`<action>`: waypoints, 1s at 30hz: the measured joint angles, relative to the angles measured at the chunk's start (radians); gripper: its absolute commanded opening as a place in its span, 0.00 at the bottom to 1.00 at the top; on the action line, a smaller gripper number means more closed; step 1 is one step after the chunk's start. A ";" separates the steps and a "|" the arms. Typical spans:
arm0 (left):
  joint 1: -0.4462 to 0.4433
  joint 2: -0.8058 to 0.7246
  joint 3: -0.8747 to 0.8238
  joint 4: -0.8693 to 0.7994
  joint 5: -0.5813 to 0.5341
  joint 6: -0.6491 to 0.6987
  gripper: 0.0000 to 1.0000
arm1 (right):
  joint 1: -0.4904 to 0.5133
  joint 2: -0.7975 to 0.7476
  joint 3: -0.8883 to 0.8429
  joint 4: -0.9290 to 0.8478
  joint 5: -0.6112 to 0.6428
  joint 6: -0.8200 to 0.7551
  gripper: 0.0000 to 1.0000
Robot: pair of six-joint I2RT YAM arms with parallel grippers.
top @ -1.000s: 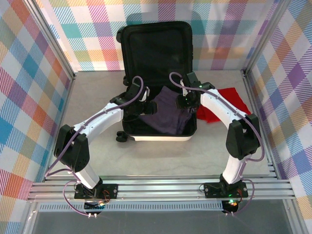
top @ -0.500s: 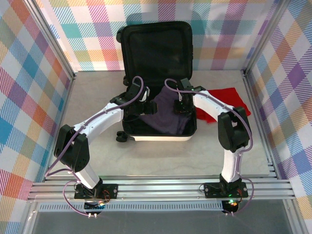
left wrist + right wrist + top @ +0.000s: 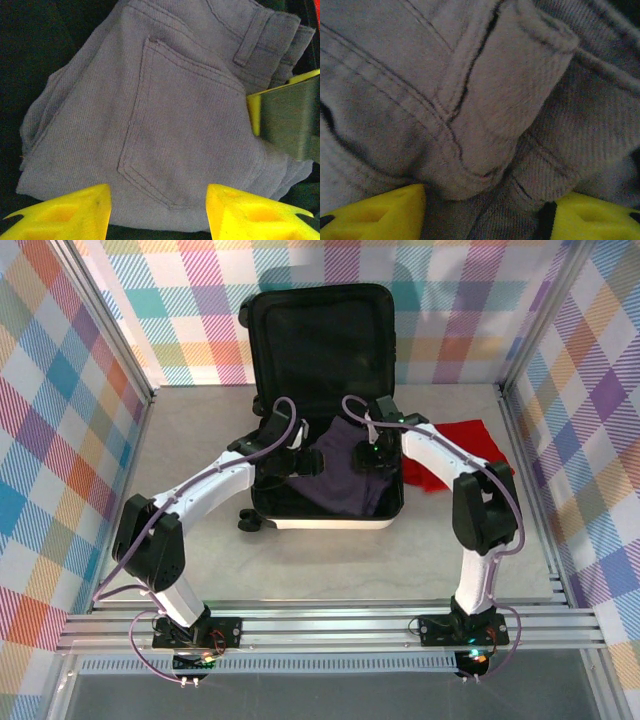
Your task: Pack the luggage
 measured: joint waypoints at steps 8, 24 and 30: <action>-0.048 0.056 0.043 0.009 0.023 0.004 0.53 | -0.051 -0.139 0.005 -0.028 -0.014 -0.026 0.64; -0.103 0.316 0.141 0.082 0.061 0.003 0.52 | -0.322 -0.094 -0.043 0.010 -0.068 -0.051 0.73; -0.103 0.275 0.130 0.070 0.051 0.003 0.52 | -0.320 0.060 -0.034 0.048 -0.068 -0.068 0.77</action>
